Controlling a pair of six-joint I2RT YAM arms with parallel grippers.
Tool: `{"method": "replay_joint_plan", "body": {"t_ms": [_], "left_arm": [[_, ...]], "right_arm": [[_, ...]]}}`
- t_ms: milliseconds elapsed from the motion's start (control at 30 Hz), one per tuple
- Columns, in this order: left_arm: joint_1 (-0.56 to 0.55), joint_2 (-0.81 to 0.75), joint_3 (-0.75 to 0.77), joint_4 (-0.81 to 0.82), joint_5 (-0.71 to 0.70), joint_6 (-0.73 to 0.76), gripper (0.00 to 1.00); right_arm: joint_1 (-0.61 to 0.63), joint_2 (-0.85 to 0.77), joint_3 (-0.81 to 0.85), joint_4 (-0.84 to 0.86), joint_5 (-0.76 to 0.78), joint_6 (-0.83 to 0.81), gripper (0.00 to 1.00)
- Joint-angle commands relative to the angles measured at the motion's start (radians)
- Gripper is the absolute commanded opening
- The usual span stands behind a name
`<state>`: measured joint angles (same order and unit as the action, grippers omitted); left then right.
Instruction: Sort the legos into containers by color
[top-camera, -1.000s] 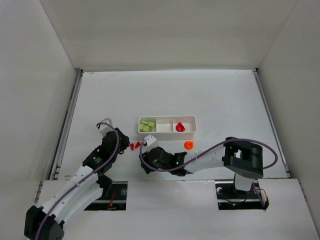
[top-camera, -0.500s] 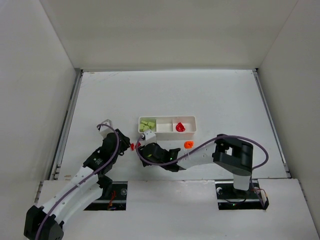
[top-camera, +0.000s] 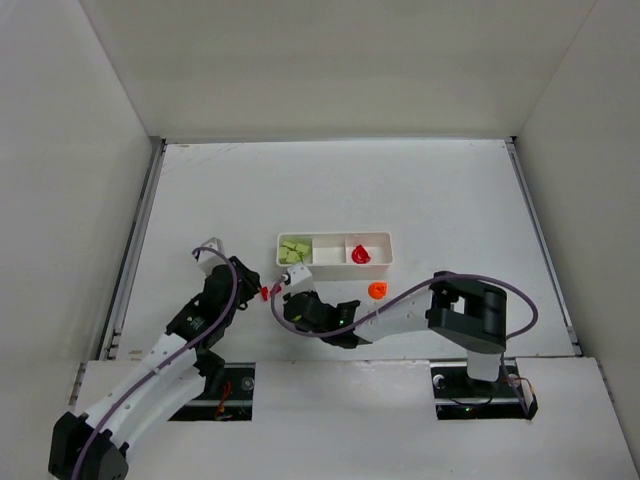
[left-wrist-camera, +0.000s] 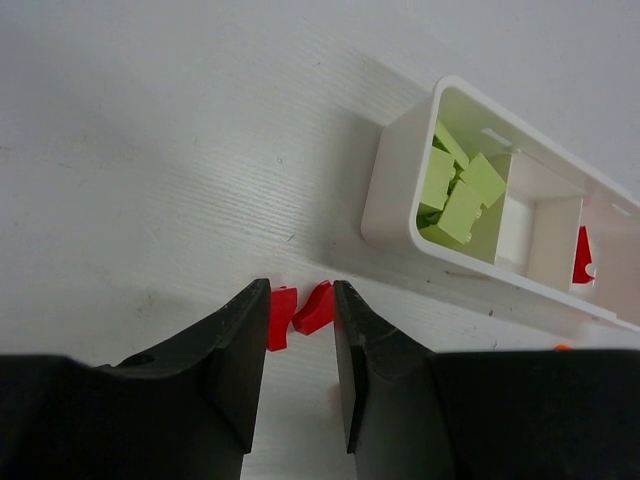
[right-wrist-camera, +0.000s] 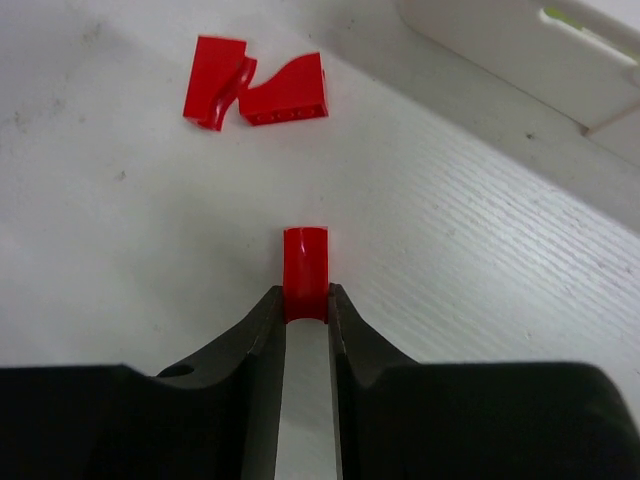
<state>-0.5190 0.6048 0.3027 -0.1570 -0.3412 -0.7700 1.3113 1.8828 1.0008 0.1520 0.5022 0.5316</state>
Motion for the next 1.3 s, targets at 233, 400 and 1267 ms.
{"method": "replay_joint_plan", "body": {"t_ms": [233,400,1267], "left_arm": [[-0.009,0.029,-0.01,0.059,-0.001,-0.012,0.29],[-0.081,0.029,-0.001,0.088,0.008,-0.005,0.31],[-0.786,0.854,0.36,0.473,-0.131,-0.015,0.35]], "right_arm": [[-0.017,-0.318,-0.119,-0.02,0.027,-0.039,0.19],[-0.176,-0.479,-0.194,-0.026,0.041,-0.093,0.19],[-0.534,-0.525,-0.266,0.02,-0.07,-0.079,0.53]]}}
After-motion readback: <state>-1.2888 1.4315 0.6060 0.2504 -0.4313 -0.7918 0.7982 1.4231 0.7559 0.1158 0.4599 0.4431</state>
